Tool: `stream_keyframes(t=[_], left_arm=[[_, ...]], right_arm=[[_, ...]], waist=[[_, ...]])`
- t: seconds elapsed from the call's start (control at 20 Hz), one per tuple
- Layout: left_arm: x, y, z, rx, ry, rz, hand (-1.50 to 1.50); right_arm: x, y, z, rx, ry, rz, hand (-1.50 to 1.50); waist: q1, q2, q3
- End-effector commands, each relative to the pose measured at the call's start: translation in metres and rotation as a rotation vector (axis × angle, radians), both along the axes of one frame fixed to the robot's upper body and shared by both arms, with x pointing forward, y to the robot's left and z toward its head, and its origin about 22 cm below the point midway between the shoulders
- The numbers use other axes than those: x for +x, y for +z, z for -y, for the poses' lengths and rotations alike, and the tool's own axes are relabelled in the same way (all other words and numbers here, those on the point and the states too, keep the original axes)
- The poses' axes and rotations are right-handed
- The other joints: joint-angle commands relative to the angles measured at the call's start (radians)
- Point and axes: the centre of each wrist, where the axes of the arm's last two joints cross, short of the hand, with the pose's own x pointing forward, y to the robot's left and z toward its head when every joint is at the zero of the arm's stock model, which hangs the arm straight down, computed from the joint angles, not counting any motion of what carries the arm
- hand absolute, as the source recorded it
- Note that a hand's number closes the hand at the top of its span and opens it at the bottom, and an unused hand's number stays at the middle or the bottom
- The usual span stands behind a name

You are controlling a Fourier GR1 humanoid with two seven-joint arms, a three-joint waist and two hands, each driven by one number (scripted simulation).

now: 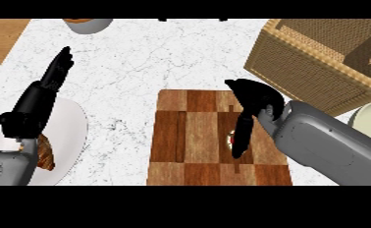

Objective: Pick the cupcake from the cutting board and place it in the basket

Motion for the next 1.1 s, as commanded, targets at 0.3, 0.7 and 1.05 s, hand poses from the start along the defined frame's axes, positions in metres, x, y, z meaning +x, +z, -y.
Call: stream_keyframes(t=[0.3, 0.7, 1.05], left_arm=[[0.001, 0.007, -0.002, 0.017, -0.007, -0.003, 0.0], [-0.008, 0.0, 0.02, 0.007, 0.004, 0.004, 0.0], [0.008, 0.006, -0.004, 0.003, 0.005, -0.003, 0.0]], right_arm=[[-0.013, -0.019, -0.007, -0.101, -0.086, 0.031, -1.5], [-0.018, -0.029, -0.013, -0.095, -0.104, 0.009, -1.5], [-0.033, -0.048, -0.01, -0.079, -0.12, 0.022, -1.5]], waist=[[0.007, 0.001, 0.0], [0.011, 0.002, 0.0], [0.004, 0.003, 0.0]])
